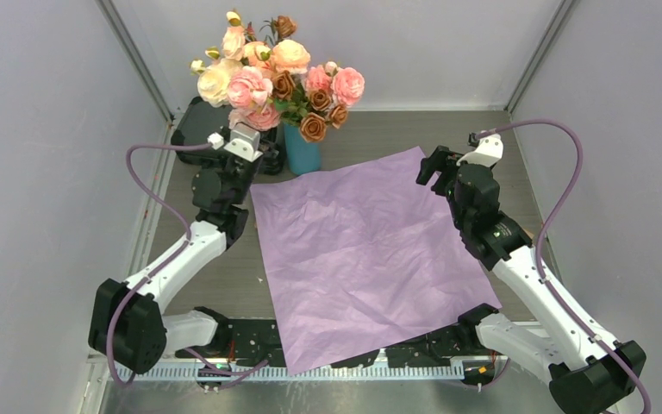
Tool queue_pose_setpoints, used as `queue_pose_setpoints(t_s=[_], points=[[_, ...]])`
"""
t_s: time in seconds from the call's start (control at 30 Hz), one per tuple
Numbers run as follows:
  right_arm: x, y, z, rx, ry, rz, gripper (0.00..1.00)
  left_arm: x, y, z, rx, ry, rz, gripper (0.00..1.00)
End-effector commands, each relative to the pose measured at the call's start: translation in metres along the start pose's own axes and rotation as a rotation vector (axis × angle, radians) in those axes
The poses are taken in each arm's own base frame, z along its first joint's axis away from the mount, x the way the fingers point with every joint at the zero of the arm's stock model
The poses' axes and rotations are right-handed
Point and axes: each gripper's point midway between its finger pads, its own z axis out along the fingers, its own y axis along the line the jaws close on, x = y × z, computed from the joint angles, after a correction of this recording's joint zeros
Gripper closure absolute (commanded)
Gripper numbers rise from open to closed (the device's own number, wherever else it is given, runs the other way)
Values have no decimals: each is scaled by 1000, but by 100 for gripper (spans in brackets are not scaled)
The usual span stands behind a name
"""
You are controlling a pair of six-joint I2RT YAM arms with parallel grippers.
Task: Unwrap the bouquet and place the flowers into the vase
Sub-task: Insert the fake flower into the vase.
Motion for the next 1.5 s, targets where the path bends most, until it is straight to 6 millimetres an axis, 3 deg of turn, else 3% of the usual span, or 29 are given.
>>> queue_pose_setpoints(t_s=[0.0,0.73,1.03,1.47], points=[[-16,5,-1,-22,-58,51,18,12,6,-4,-60,-2,21,100],[-12,5,3,-28,-37,49,18,83,-7,-12,-60,146,-8,100],[-11,3,4,-22,-35,47,18,99,-9,-16,-65,189,-15,100],[-11,0,3,-15,-37,45,18,85,-5,-27,-92,173,-32,63]])
